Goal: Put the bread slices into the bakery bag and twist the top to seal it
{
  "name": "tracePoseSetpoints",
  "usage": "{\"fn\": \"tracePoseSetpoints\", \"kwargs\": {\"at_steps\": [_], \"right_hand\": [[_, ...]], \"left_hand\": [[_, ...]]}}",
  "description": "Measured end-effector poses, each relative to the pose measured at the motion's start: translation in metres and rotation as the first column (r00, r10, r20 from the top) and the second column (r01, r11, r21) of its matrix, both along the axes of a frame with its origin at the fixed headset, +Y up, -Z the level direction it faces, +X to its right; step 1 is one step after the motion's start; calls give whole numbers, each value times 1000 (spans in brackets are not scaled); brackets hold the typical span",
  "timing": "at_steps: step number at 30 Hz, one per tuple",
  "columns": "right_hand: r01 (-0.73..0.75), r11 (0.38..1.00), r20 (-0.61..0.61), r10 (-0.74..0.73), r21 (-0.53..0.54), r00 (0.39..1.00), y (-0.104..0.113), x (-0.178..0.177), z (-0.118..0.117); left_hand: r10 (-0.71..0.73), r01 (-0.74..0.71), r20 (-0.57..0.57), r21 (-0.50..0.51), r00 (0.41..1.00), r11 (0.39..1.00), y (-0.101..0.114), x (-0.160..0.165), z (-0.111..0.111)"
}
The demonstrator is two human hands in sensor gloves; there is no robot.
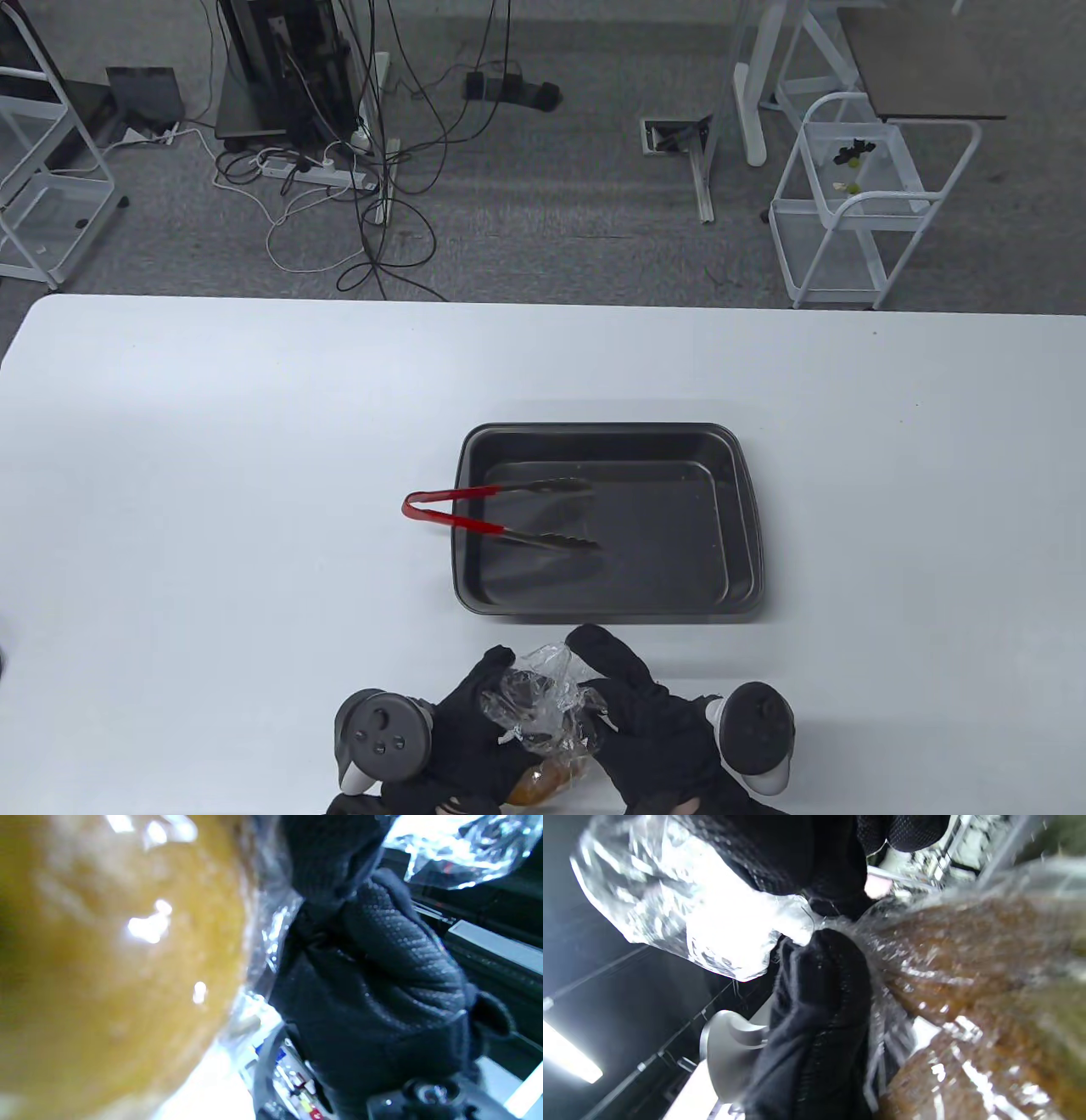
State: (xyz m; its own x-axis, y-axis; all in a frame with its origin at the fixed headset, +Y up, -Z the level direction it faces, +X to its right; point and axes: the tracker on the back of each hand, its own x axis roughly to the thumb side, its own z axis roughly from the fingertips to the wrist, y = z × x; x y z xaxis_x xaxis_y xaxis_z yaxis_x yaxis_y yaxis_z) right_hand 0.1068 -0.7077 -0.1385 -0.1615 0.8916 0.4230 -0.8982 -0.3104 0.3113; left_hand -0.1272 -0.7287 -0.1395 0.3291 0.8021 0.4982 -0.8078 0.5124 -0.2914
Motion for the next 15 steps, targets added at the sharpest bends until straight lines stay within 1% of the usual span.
{"fn": "tracePoseSetpoints", "kwargs": {"at_steps": [1,3,4,6,7,8,10,11,12,13,14,15], "right_hand": [[-64,996,30,63,55,998,2,-1,3],[-121,987,81,113,107,990,4,-2,6],[-133,987,83,126,90,989,3,-3,7],[-136,987,29,134,80,991,3,-6,10],[-164,982,51,160,89,986,3,-8,12],[-202,974,89,193,104,977,3,-9,13],[-300,939,217,261,170,941,5,-12,16],[-328,928,249,280,176,927,6,-12,17],[-353,922,260,306,158,916,6,-12,17],[-362,925,243,327,115,913,6,-10,16],[-354,931,217,328,93,919,5,-9,15],[-294,954,145,283,65,948,1,-7,10]], "left_hand": [[-29,30,-34,24,999,999,2,0,1],[-66,70,-66,63,996,996,4,0,3],[-78,85,-94,74,993,994,5,0,4],[-102,114,-137,88,985,990,7,1,6],[-109,125,-156,96,982,988,8,1,7],[-114,131,-166,98,980,987,8,1,7],[-143,167,-190,117,971,979,9,3,9],[-144,171,-206,117,968,978,9,3,9],[-145,172,-209,118,967,978,9,3,9],[-141,169,-208,123,968,978,9,2,9],[-137,164,-209,119,968,979,9,2,9],[-139,164,-202,113,970,980,9,3,9]]}}
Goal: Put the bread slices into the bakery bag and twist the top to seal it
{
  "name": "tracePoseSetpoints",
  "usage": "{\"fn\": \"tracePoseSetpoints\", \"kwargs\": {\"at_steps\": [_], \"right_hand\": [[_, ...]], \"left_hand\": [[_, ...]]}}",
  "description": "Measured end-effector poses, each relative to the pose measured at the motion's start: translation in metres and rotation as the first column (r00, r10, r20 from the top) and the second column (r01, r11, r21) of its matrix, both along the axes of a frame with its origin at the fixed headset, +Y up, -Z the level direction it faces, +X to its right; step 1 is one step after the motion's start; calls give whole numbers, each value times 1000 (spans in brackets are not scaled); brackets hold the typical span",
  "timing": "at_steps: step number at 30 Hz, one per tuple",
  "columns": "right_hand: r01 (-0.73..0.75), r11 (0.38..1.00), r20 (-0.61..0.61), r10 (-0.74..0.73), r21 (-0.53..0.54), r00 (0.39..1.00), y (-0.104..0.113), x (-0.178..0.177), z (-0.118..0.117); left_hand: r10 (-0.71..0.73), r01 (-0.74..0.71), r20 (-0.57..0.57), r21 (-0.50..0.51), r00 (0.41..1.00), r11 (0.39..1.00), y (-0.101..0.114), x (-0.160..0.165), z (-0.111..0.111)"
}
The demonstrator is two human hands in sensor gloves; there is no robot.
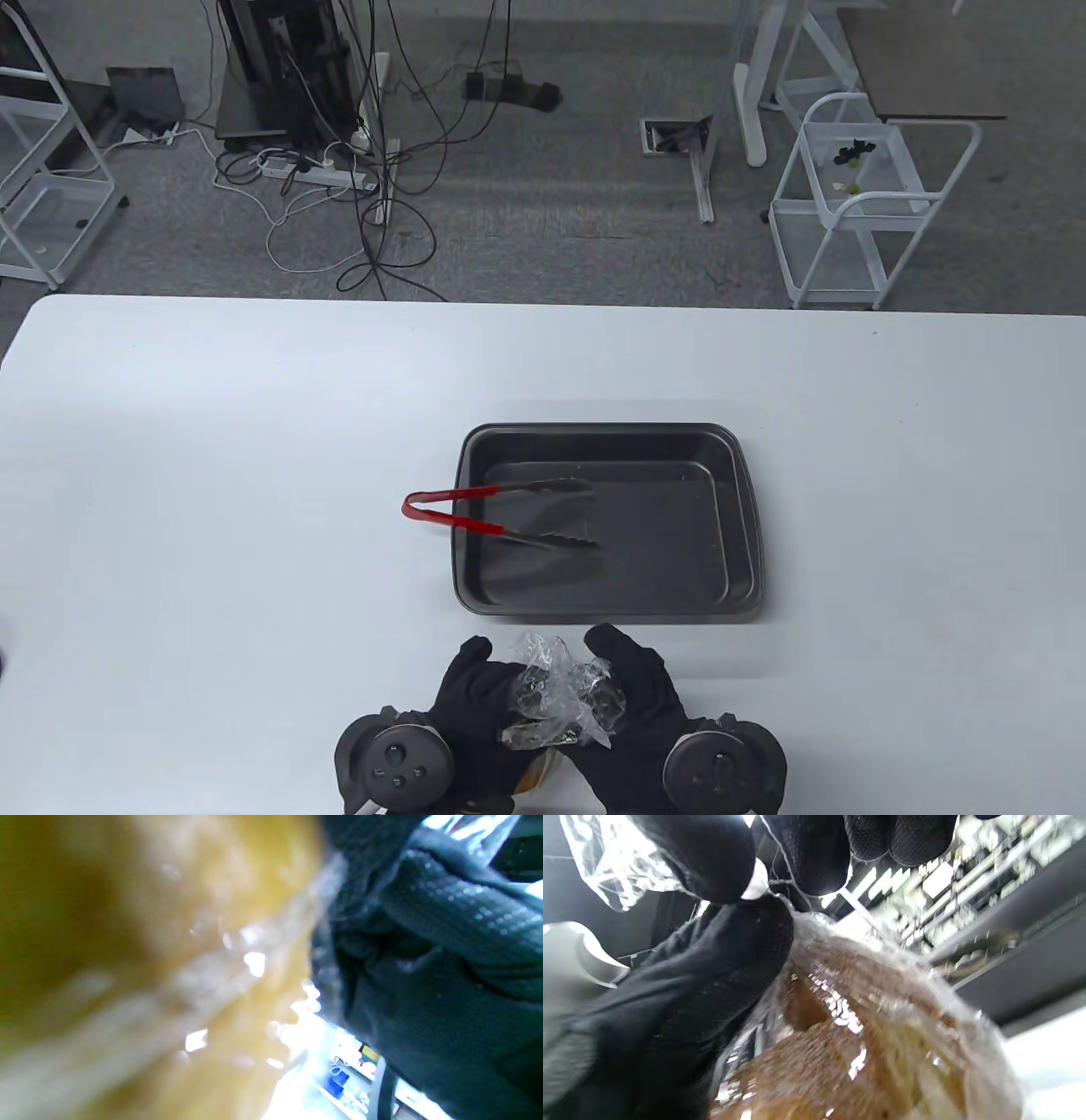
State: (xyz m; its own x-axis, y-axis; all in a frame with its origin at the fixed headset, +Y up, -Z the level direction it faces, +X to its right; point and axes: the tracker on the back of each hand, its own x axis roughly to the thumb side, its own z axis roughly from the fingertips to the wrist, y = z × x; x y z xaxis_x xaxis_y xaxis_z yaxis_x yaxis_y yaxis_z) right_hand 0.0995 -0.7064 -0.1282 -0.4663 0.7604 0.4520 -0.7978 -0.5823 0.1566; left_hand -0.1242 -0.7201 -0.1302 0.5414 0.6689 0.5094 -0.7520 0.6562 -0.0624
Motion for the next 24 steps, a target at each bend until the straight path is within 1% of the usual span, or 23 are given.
{"fn": "tracePoseSetpoints", "kwargs": {"at_steps": [1,3,4,5,6,7,9,10,11,12,13,14,15,16,17,18,20,22,24], "right_hand": [[56,997,-41,-58,-54,997,-4,1,-4],[140,980,-83,-153,-143,985,-10,4,-12],[160,975,-86,-174,-155,981,-11,5,-13],[169,975,-93,-184,-146,979,-12,5,-15],[168,975,-110,-184,-142,977,-11,5,-16],[161,979,-118,-176,-127,977,-11,5,-16],[175,982,-98,-182,-78,978,-10,5,-17],[182,981,-123,-190,-71,974,-10,5,-17],[189,981,-143,-195,-55,970,-9,5,-17],[200,980,-186,-197,-3,962,-9,5,-18],[215,974,-238,-192,75,952,-8,4,-16],[209,964,-248,-166,162,955,-6,4,-15],[166,960,-221,-115,224,968,-4,3,-13],[100,946,-207,-36,309,978,-1,3,-10],[73,926,-181,-5,371,984,2,1,-6],[60,920,-178,10,388,984,4,-2,-3],[46,920,-169,23,390,985,5,-3,0],[58,930,-184,10,364,983,3,-5,0],[52,936,-159,5,349,987,1,-5,-2]], "left_hand": [[-5,5,9,2,1000,1000,0,1,1],[-23,23,6,20,1000,1000,3,2,2],[-20,20,3,29,1000,999,5,3,3],[-34,36,-40,50,999,998,7,4,5],[-76,80,-50,76,996,994,9,5,5],[-85,90,-56,92,995,992,10,5,6],[-59,62,-45,75,997,995,11,6,5],[-37,39,-37,61,999,997,10,4,4],[-14,15,-26,41,1000,999,10,3,2],[36,-36,6,-8,999,999,8,2,-1],[90,-87,44,-66,995,994,6,1,-5],[144,-133,80,-126,986,983,3,-1,-9],[199,-178,102,-185,975,967,-1,-2,-12],[279,-240,134,-254,951,937,-6,-3,-15],[331,-267,165,-320,929,909,-10,-4,-20],[363,-275,192,-370,912,887,-13,-4,-22],[422,-305,225,-416,878,856,-18,-5,-24],[430,-301,238,-433,871,850,-21,-5,-25],[420,-293,239,-428,875,855,-22,-5,-25]]}}
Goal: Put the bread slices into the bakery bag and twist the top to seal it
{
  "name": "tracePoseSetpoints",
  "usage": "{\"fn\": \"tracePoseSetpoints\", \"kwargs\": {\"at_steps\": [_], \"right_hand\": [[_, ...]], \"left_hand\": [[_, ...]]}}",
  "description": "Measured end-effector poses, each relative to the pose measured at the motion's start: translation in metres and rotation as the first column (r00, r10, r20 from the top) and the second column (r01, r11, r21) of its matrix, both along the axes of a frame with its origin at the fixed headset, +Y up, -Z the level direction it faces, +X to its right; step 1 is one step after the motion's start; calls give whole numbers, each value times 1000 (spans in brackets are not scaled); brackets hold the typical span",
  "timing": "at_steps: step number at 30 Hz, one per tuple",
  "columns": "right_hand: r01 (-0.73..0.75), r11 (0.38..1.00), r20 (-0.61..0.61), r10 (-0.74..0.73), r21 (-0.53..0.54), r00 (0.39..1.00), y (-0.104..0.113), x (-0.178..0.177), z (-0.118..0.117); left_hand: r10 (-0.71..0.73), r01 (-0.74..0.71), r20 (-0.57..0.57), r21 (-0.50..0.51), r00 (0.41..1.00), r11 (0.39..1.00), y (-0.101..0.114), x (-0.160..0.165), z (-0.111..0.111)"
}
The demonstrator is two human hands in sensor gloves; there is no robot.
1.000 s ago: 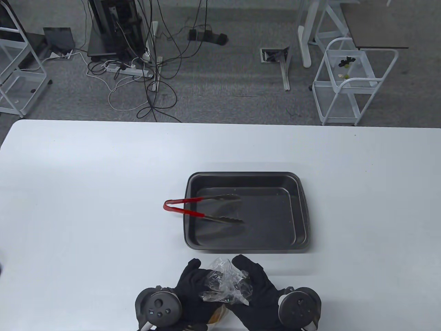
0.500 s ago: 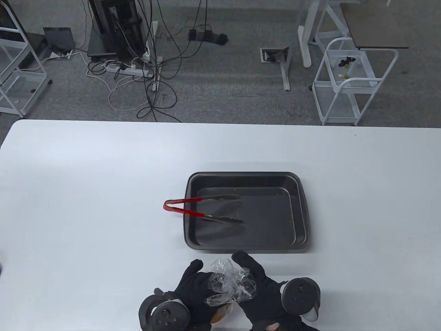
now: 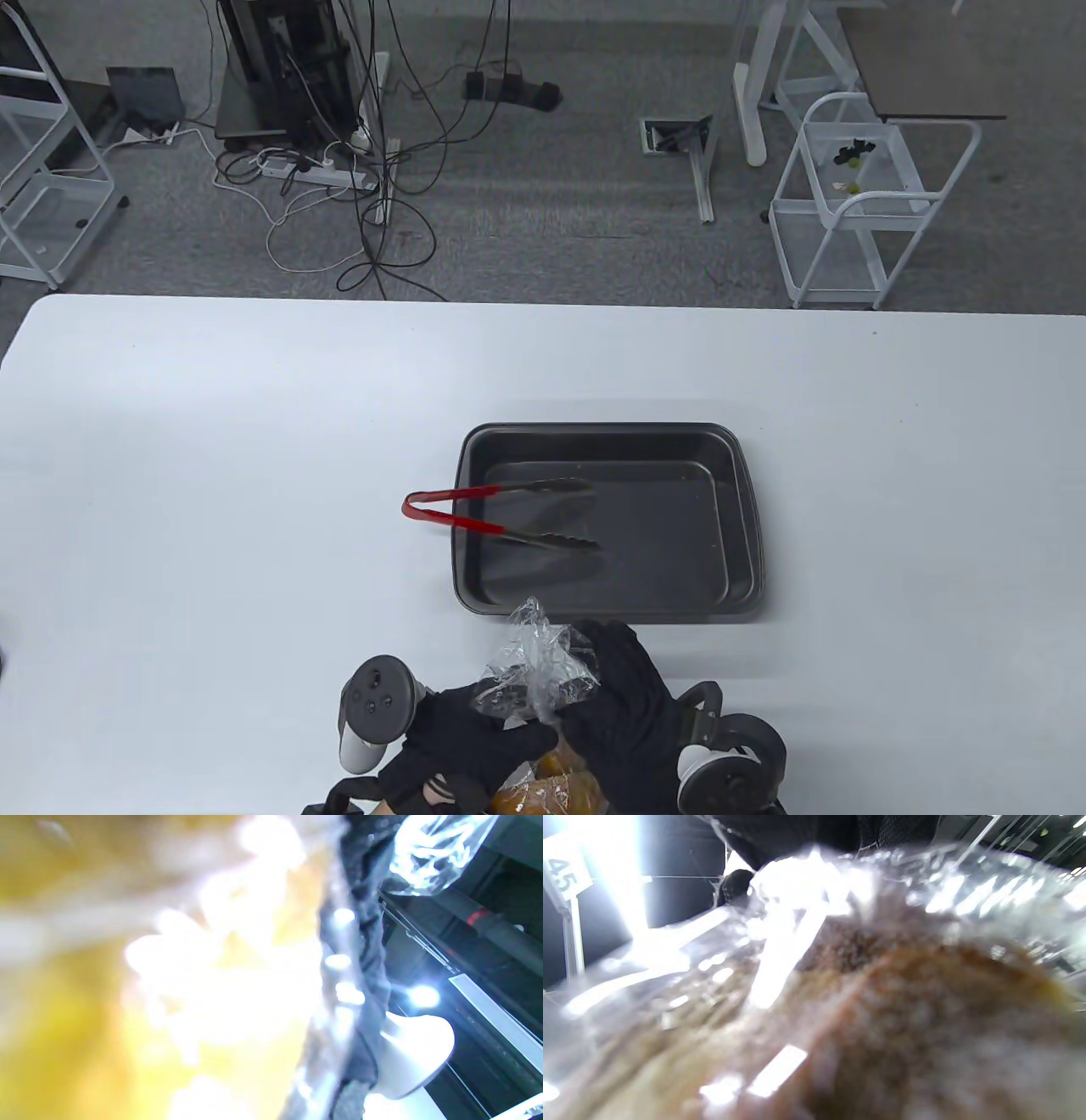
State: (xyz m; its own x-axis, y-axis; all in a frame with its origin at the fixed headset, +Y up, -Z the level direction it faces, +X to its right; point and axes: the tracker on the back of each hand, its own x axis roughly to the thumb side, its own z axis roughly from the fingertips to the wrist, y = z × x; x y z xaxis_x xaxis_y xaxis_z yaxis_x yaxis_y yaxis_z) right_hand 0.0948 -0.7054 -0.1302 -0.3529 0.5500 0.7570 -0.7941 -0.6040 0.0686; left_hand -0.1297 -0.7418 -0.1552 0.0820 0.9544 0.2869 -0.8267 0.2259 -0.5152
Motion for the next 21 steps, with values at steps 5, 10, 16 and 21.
{"fn": "tracePoseSetpoints", "kwargs": {"at_steps": [5,10,16,21], "right_hand": [[133,949,-14,-143,-286,990,-9,7,-8],[200,957,61,-192,-211,980,0,7,0],[116,993,26,-115,-19,993,6,4,13],[-182,949,65,171,256,983,14,11,14]], "left_hand": [[-32,40,-78,105,996,994,7,-2,4],[-173,202,-175,169,969,965,12,2,11],[-150,193,-234,173,961,966,15,0,13],[-87,119,-205,148,975,982,12,-2,11]]}}
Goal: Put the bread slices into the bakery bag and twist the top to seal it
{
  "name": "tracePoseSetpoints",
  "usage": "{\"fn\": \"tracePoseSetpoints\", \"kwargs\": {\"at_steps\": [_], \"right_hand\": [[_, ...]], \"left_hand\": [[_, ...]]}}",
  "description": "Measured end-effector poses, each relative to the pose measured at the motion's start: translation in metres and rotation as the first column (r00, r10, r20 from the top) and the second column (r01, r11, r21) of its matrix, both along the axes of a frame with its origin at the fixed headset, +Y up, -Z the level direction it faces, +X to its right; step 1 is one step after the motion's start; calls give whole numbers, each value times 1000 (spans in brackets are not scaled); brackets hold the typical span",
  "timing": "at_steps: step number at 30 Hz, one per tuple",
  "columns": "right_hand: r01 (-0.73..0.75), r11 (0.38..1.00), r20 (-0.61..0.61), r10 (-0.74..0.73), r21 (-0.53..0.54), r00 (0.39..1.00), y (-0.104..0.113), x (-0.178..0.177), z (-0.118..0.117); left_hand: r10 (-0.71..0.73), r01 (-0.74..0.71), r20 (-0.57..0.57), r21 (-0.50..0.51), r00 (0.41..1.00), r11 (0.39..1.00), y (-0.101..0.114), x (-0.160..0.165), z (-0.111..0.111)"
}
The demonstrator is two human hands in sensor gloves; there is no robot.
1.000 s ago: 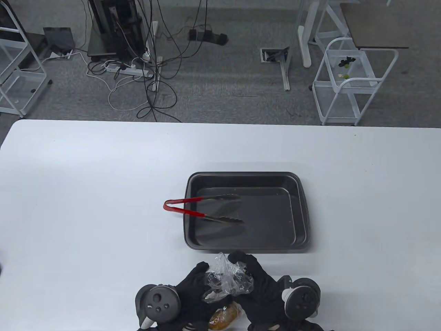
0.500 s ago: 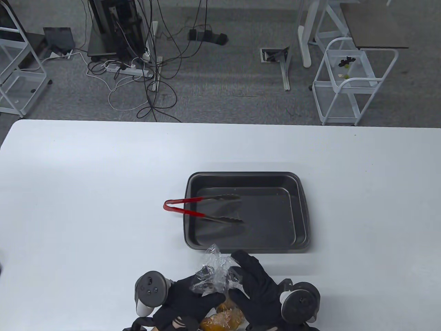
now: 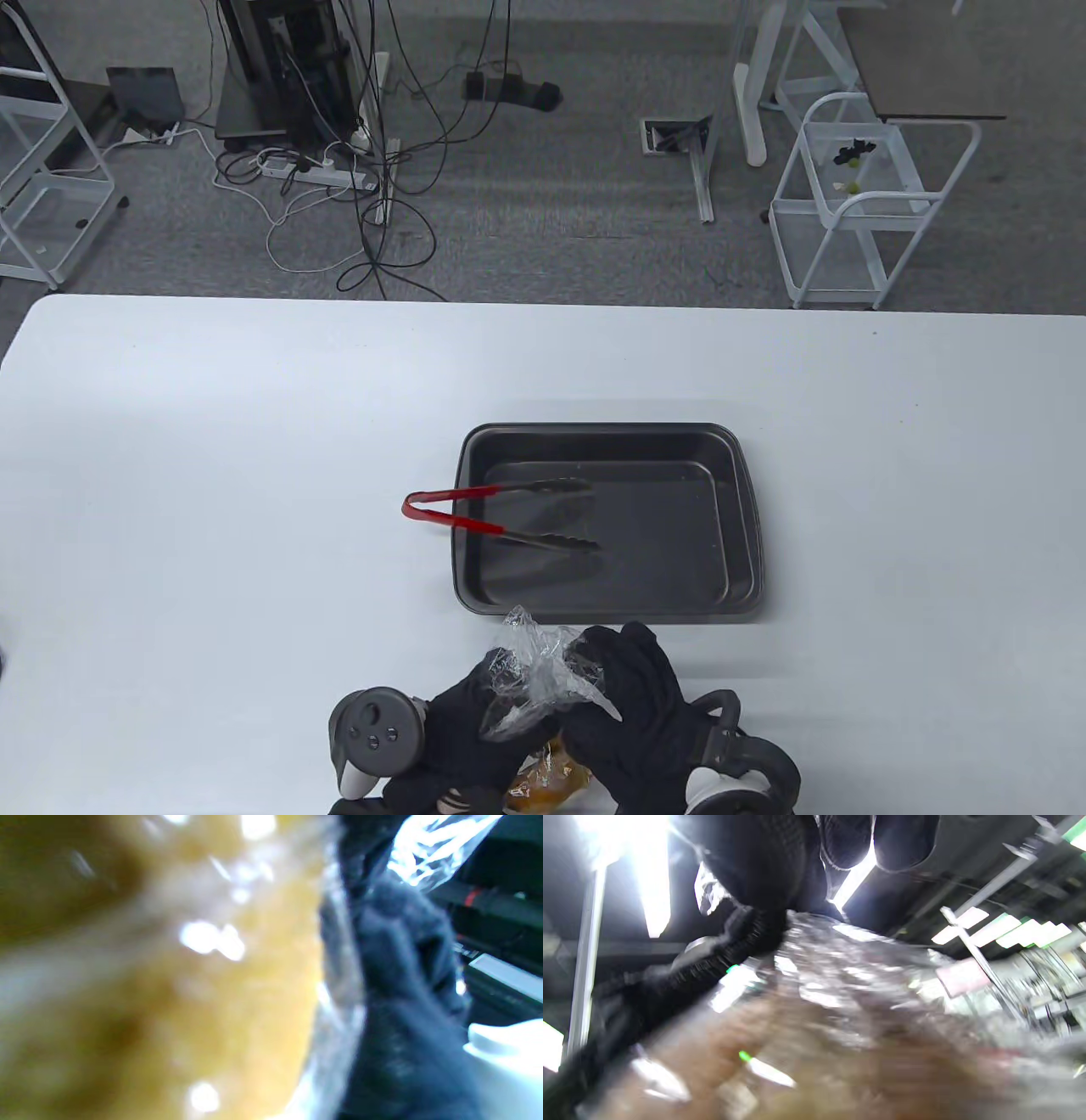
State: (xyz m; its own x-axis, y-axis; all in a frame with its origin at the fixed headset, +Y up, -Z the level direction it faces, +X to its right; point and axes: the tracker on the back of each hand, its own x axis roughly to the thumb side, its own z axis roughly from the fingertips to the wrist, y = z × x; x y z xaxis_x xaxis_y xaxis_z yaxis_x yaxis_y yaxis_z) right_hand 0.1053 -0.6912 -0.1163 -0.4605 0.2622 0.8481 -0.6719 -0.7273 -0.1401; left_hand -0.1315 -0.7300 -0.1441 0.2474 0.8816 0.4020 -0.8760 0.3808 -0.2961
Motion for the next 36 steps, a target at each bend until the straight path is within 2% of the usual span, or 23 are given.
{"fn": "tracePoseSetpoints", "kwargs": {"at_steps": [1,2,3,4,5,6,7,9,11,13,15,16,17,19,22,25,27,29,30,32,34,35,36], "right_hand": [[-65,997,34,64,29,997,4,3,0],[-80,997,50,80,-10,996,7,9,-4],[-55,994,19,57,-94,998,8,13,-9],[74,960,0,-77,-271,997,4,18,-16],[168,914,11,-177,-370,984,1,20,-21],[328,762,70,-351,-559,934,-6,20,-28],[358,616,101,-411,-701,906,-15,19,-33],[255,517,19,-417,-817,908,-22,13,-38],[161,502,-28,-349,-850,937,-25,10,-36],[181,540,18,-292,-822,956,-24,9,-34],[162,583,0,-267,-796,964,-22,6,-33],[152,577,4,-250,-802,968,-23,5,-33],[117,597,-19,-218,-794,976,-23,3,-32],[32,658,-97,-158,-753,983,-24,2,-35],[42,730,-108,-157,-683,982,-20,2,-34],[60,855,-84,-121,-516,989,-11,-1,-26],[68,891,-102,-127,-448,987,-9,-4,-22],[70,902,-94,-121,-426,988,-8,-5,-21],[60,912,-126,-121,-406,985,-7,-5,-20],[89,961,-92,-117,-261,989,-5,-7,-14],[14,1000,-8,-14,16,1000,1,-10,-3],[-6,995,20,4,99,1000,2,-11,0],[-60,977,25,56,205,998,5,-15,3]], "left_hand": [[4,-4,-3,24,1000,1000,1,-2,0],[-6,7,-16,59,1000,998,4,-3,1],[-16,18,-21,84,1000,996,6,-4,2],[-31,33,-20,120,999,992,8,-4,5],[-36,39,-20,141,999,989,10,-4,6],[-64,69,-31,183,997,981,13,-2,9],[-98,105,-42,224,994,969,14,0,12],[-135,149,-69,272,988,951,17,3,16],[-159,184,-103,311,982,932,18,4,19],[-195,228,-129,345,972,910,20,6,22],[-240,305,-207,393,948,867,23,8,27],[-250,321,-218,412,943,853,24,9,28],[-250,327,-227,428,941,842,25,10,28],[-245,312,-209,408,947,858,24,9,27],[-259,325,-213,402,942,856,24,9,28],[-280,363,-251,406,927,838,26,11,29],[-271,346,-236,389,933,854,26,9,26],[-248,309,-204,373,947,875,26,7,22],[-242,287,-169,345,955,894,26,6,19],[-209,233,-121,242,970,942,25,5,10],[-208,207,16,21,978,978,19,4,-4],[-180,181,46,-27,983,983,16,3,-9],[-123,136,103,-127,987,983,12,4,-15]]}}
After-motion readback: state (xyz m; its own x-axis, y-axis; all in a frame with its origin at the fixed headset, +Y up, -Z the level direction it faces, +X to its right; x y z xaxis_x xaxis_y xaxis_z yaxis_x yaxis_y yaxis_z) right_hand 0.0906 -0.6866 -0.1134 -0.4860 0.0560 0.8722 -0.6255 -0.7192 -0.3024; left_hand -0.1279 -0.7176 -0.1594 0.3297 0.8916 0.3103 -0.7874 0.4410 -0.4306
